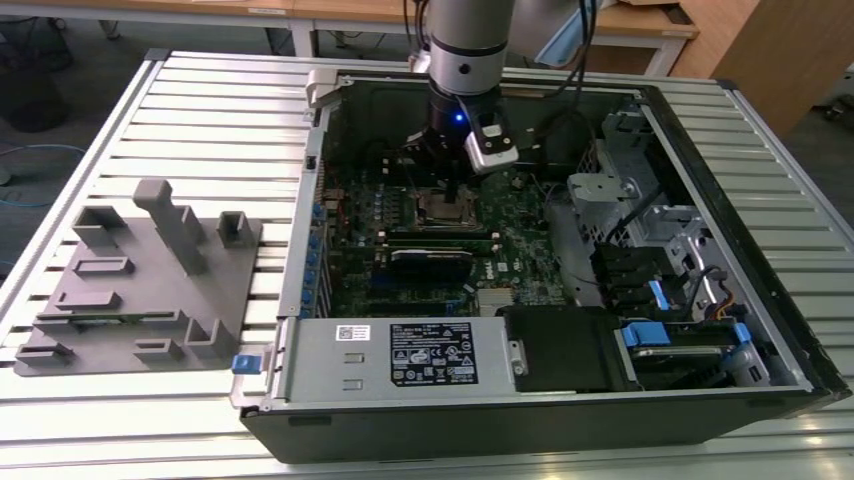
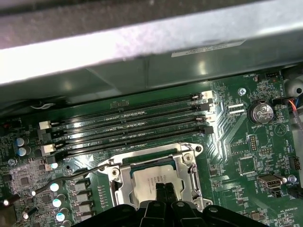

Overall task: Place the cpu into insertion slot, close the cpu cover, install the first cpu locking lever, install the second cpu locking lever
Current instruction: 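Close the cpu cover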

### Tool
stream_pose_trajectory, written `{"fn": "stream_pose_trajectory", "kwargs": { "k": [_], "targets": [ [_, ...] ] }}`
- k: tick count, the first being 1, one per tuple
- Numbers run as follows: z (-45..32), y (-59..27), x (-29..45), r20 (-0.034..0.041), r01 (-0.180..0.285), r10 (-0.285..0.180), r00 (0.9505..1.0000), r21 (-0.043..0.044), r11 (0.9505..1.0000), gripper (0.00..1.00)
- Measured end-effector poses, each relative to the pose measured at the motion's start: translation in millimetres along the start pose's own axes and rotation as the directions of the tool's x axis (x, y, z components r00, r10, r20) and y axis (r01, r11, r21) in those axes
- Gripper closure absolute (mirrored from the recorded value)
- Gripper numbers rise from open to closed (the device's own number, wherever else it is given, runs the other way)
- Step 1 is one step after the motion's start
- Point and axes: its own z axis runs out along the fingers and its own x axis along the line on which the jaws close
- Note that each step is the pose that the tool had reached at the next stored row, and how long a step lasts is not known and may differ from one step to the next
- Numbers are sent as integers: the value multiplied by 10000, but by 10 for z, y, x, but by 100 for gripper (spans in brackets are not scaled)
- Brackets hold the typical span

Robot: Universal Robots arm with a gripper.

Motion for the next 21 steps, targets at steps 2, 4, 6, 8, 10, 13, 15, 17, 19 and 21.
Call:
{"fn": "stream_pose_trajectory", "kwargs": {
  "k": [2,4,6,8,10,13,15,17,19,21],
  "targets": [
    [0,-4,19,0,0,0,10000,0,10000,89],
    [1,-9,43,-1,1,-1,10000,1,10000,89],
    [1,-13,60,-1,1,-1,10000,1,10000,89],
    [2,-13,60,-1,13,-13,10000,3,10000,89],
    [4,-13,60,1,68,-68,10000,-2,10000,89],
    [13,-14,69,3,260,-260,9997,-11,9997,89],
    [17,-15,74,5,411,-411,9992,-19,9992,89],
    [20,-16,77,9,667,-667,9978,-31,9978,89],
    [23,-16,78,12,847,-847,9964,-41,9964,89],
    [24,-16,80,15,1027,-1027,9947,-50,9947,89]
  ]
}}
